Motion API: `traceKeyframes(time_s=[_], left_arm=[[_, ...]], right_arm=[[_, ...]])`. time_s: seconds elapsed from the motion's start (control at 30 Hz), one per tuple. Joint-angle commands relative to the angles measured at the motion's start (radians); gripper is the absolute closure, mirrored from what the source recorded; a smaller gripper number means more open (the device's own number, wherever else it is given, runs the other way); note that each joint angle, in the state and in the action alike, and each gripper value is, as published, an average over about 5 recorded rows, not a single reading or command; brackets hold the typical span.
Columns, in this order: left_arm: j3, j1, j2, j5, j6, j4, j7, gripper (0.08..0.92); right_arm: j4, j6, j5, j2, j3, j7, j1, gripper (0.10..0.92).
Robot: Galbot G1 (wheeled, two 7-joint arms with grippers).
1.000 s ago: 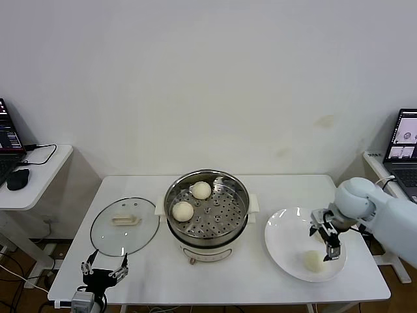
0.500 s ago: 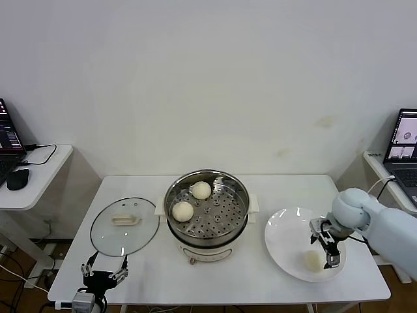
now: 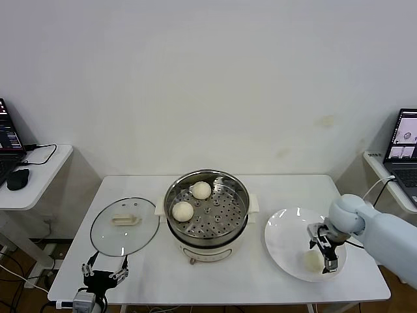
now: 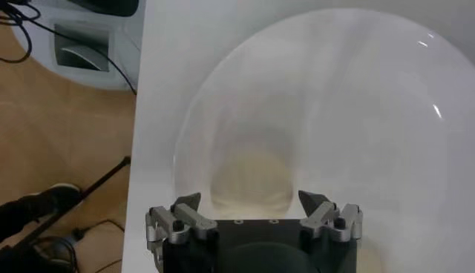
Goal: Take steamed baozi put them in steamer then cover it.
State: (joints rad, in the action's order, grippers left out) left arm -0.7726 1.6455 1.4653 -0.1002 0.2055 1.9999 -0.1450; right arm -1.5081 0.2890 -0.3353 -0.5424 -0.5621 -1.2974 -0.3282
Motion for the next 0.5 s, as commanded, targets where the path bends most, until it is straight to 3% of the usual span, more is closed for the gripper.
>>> traceKeyframes(time_s=[0.03, 0.23, 0.5], left_arm=[[0.001, -0.001, -0.001, -0.001, 0.0, -0.002, 0.0, 0.177], [0.003, -0.002, 0.0, -0.001, 0.0, -0.004, 0.0, 0.177], [0.006, -0.007, 0.001, -0.002, 0.0, -0.005, 0.0, 0.177]], right_arm=[[0.012, 0.0, -0.005, -0.005, 0.006, 0.007, -0.01, 0.203], [0.02, 0.003, 0.004, -0.011, 0.005, 0.017, -0.007, 0.21], [0.018, 0.004, 0.01, -0.006, 0.004, 0.017, -0.005, 0.344]])
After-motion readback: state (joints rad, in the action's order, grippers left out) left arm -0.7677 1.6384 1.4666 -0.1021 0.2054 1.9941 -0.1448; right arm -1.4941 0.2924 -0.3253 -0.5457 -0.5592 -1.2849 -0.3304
